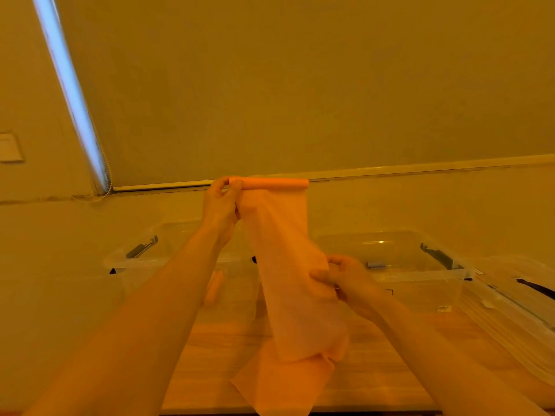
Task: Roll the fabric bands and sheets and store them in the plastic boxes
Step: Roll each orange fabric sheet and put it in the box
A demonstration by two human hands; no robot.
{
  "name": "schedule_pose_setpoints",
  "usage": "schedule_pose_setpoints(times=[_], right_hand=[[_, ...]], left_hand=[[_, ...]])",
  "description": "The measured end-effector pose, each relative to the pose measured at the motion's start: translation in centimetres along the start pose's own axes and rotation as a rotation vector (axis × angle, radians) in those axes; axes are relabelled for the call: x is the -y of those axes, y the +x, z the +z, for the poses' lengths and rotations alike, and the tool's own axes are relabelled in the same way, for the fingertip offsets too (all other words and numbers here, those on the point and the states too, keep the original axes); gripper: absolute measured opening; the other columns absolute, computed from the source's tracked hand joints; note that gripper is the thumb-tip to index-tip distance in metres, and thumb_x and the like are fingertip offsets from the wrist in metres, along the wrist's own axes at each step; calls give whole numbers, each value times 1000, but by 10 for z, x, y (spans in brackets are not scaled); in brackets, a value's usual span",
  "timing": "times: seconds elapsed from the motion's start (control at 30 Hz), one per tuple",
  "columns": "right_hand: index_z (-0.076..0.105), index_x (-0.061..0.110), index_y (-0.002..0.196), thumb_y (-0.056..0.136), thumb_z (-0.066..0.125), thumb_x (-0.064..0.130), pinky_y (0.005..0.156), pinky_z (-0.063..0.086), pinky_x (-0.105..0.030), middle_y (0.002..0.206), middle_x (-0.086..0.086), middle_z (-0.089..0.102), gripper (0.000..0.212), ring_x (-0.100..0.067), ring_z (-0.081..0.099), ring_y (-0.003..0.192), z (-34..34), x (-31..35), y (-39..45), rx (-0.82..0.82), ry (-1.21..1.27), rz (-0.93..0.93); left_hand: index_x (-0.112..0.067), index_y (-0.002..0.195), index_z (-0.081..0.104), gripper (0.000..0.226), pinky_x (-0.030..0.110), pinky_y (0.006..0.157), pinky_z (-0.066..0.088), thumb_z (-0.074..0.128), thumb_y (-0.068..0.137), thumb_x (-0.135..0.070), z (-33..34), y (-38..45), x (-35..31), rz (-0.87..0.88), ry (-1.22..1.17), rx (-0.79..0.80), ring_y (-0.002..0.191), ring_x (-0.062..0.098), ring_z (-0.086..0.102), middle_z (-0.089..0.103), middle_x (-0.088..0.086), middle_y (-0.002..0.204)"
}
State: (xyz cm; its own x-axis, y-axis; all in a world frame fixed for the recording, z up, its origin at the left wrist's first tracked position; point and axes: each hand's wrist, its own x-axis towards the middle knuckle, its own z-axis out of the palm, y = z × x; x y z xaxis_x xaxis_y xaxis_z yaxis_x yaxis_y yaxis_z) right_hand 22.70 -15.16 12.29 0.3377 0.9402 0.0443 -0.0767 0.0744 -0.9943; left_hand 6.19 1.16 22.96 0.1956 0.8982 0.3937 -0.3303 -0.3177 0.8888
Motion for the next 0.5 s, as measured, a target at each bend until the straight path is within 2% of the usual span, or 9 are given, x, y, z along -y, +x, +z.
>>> schedule_pose_setpoints(times=[0.13, 0.2, 0.27, 0.4, 0.5], right_hand=[[62, 10, 105, 74, 74, -2, 71, 58, -30, 99, -8, 71, 35, -21, 71, 87, -1, -27, -3, 48, -121, 59], [62, 7, 105, 75, 74, -3, 72, 59, -28, 99, -10, 71, 34, -21, 71, 88, -1, -39, -1, 33, -116, 79], [62, 10, 105, 77, 73, 1, 72, 57, -25, 104, -8, 70, 32, -18, 70, 89, -2, -44, 1, 8, -120, 66], [59, 23, 113, 78, 76, 14, 75, 51, -18, 113, 6, 63, 40, -6, 61, 99, -7, -38, 5, -63, -172, -62], [53, 23, 127, 79, 73, 28, 86, 50, -26, 124, 3, 58, 53, -12, 57, 109, -12, -28, 15, -173, -55, -155]], left_hand=[[-15, 108, 56, 13, 32, 60, 58, 53, 97, -20, 1, -1, 0, -13, -10, 0, 84, 18, 63, 60, 8, 105], [-15, 106, 56, 11, 31, 58, 57, 52, 97, -20, 1, -3, 0, -3, 5, 9, 81, 17, 63, 61, 7, 102], [-14, 106, 56, 11, 28, 54, 57, 52, 97, -19, 1, -5, 2, 3, 2, 24, 78, 16, 63, 61, 6, 99], [-12, 110, 56, 16, 34, 59, 60, 52, 97, -20, 0, -11, 7, -34, -13, 52, 81, 19, 65, 61, 7, 101], [-11, 110, 56, 16, 32, 56, 59, 51, 97, -17, 0, -17, 17, -89, -28, 72, 80, 18, 65, 61, 8, 101]])
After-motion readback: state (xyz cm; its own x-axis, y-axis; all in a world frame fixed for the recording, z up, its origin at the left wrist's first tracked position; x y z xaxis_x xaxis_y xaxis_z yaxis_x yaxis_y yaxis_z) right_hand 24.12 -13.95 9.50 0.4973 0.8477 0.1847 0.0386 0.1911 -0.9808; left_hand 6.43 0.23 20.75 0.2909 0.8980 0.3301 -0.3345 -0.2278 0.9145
